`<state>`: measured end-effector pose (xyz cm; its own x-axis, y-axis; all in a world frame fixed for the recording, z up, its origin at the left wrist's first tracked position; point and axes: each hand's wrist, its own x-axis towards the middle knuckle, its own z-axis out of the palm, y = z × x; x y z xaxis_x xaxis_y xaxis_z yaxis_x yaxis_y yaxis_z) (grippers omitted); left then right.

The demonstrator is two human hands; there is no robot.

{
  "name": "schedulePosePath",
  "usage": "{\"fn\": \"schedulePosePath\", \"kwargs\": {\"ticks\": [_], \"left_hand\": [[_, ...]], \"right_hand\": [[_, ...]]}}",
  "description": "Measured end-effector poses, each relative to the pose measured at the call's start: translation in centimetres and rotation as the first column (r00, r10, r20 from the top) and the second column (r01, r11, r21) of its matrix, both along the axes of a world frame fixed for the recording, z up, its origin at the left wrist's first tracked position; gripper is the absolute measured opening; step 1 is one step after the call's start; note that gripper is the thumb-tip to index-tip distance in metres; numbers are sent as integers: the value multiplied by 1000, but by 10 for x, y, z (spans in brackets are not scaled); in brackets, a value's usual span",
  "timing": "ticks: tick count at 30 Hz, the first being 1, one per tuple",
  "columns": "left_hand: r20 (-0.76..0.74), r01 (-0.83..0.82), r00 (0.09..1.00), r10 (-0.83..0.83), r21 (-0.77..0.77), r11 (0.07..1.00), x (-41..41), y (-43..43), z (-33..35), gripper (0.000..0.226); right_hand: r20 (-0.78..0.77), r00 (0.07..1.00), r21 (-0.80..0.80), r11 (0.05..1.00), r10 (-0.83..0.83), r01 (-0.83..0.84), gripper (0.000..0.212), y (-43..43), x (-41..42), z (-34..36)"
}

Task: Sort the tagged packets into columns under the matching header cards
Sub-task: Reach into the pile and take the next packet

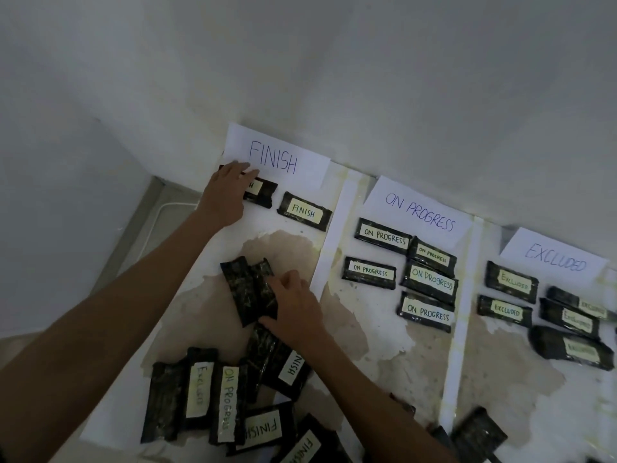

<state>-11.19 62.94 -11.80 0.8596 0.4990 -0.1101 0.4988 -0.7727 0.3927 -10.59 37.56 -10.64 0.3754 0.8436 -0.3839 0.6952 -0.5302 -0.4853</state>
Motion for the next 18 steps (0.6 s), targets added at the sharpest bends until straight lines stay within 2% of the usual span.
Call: {"fn": "schedulePosePath", "kwargs": {"ticks": [2,6,8,9,11,13,16,18], "left_hand": [[58,-50,997,50,-15,999,-7,-15,6,68],[124,-78,988,88,-86,993,-33,-62,20,57],[162,-114,977,139,-153,982,-53,-86,21,52],[189,-131,968,164,-172,976,-63,-96,21,49],[234,-177,945,229,-225,958,-82,-115,23,46],[237,-218,927,292,-296,930,-96,-133,29,47],[201,-226,927,317,-373,900,-109,-155,37,50],[183,-221,928,324,-429,876,-111,-165,42,50]], "right_hand": [[28,1000,-56,998,-2,3,68,3,-6,3],[76,997,-48,999,-3,6,65,2,-15,5],[45,997,-14,998,-63,64,55,1,-13,11],[-26,988,16,988,-152,153,46,0,-10,16],[-232,897,19,920,-377,391,31,-4,3,26],[-422,750,-43,837,-510,545,27,-14,18,30],[-651,512,-136,750,-560,647,25,-32,29,38],[-696,459,-149,737,-552,659,27,-42,30,46]]}}
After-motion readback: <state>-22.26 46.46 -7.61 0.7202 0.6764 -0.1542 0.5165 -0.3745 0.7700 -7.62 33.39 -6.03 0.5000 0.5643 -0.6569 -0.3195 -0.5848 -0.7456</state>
